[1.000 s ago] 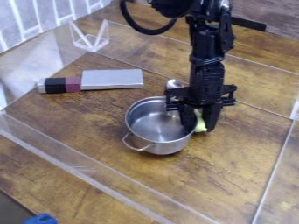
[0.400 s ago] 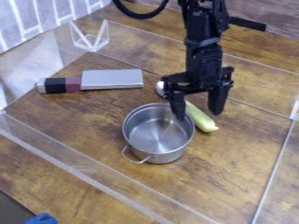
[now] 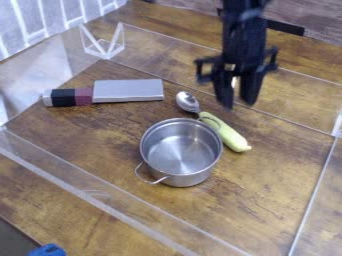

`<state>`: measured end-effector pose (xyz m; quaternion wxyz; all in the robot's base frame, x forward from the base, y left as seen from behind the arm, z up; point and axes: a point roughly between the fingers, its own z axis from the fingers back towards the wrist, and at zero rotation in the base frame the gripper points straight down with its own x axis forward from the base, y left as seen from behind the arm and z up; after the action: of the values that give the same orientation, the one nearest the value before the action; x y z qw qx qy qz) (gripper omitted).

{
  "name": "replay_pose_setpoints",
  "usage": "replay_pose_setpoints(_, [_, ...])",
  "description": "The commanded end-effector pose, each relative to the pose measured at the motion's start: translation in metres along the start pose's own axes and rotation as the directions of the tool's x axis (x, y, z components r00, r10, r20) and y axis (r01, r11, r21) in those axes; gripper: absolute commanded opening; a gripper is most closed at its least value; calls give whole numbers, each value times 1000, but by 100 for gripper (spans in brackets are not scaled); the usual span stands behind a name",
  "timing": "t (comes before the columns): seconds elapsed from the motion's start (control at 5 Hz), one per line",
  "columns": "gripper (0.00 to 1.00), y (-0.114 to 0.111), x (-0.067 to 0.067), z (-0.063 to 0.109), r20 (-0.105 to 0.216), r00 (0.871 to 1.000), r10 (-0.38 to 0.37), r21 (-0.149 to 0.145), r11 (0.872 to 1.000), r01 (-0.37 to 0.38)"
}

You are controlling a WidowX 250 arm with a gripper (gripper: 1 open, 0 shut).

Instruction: Move the toy knife to the right side of the table

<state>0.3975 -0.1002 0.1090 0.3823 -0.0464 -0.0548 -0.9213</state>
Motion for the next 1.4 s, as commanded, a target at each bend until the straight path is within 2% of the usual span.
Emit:
replay_pose_setpoints(0.0, [0,16,-2,45,-31,999,-21,104,994,24])
replay_pose_setpoints(0.2, [100,12,-9,34,-29,1000,4,95,995,-1])
replay_pose_setpoints(0.4, [100,19,-4,31,-24,999,-48,77,996,49])
replay_pose_setpoints(0.6, [100,18,9,25,-22,997,-79,53,995,80])
replay_pose_setpoints(1.0, [100,13,7,11,-16,998,-65,5,998,65])
replay_pose_setpoints(1.2, [100,12,12,10,-16,1000,-2,-13,1000,2])
